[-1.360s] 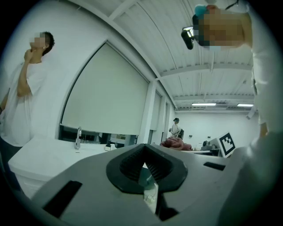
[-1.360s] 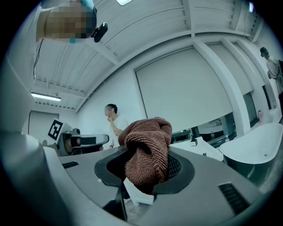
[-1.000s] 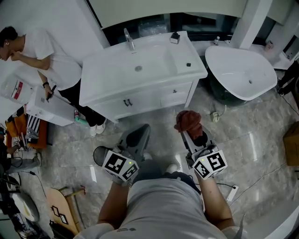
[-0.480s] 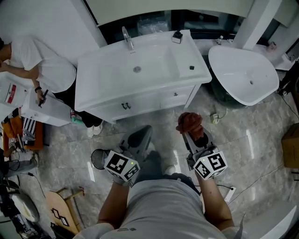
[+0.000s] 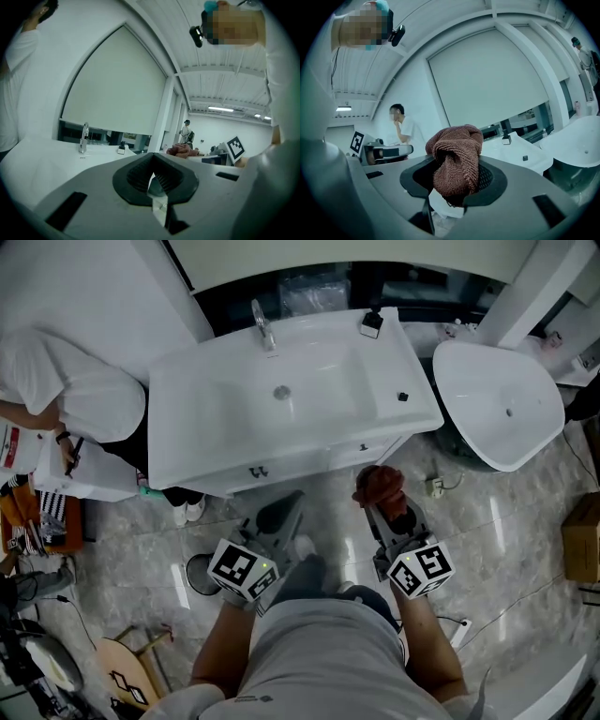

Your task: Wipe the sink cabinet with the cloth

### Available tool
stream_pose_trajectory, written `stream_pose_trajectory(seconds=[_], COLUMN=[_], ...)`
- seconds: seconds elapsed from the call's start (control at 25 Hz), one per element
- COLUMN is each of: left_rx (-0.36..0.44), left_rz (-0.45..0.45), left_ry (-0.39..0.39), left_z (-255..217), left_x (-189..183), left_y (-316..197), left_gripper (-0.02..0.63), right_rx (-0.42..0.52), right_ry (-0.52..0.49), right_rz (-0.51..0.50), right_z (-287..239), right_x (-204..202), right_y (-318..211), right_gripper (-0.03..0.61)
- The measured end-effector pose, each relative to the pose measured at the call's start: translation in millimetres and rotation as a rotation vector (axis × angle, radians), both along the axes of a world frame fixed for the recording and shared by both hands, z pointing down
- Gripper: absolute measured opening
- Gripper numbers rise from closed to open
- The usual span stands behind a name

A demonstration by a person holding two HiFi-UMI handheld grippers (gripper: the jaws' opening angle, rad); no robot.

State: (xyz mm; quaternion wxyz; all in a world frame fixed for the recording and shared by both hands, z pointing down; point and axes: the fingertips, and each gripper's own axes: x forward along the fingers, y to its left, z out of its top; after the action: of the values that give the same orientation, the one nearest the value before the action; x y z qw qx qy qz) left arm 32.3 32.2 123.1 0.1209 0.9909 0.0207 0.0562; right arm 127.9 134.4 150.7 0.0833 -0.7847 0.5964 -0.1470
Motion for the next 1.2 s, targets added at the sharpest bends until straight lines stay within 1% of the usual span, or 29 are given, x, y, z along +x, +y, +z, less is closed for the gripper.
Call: stream_pose_trajectory(seconds=[0.28,0.48,0.76,0.96,1.08,1.2], left_rx=[0.001,-0.015,-0.049,-0.079,-0.1,-0.123], left_rz=[0.015,-0.016,-0.157,-0.306,-0.383,-0.444], left_ry=[-0.031,-0.062,-0.099,-0.107,-0.114,-0.115], left_z=[14.5,28.9,44.1,57.6,73.8,92.9], left_x=[15.4,19.3,17.7,11.6,9.8,7.0], left_y=[-42.0,-50.7,-46.5,-48.0,-48.8,-43.5], left_gripper=[0.011,0.011,0.011,0.011,0.011,0.011], right_rx=[-0.022,-0.07,-0.126,-0.175,-0.223,-0.29], right_ry=[-0.046,-0.064,-0.11,-0.135,-0.126,-0.111], right_rz=[-0.015,-0.078,-0.225,-0.342,-0.415,-0.495], right_z=[16.5,38.8,72.2,102.2,129.3,165.7], right_x=[12.6,16.7,26.2,40.1,46.8,45.4], right_y=[-44.4,-62.7,-74.0,-81.8,-88.3,-89.3], right_gripper=[0.152,0.152,0.152,0.152,0.152,0.152])
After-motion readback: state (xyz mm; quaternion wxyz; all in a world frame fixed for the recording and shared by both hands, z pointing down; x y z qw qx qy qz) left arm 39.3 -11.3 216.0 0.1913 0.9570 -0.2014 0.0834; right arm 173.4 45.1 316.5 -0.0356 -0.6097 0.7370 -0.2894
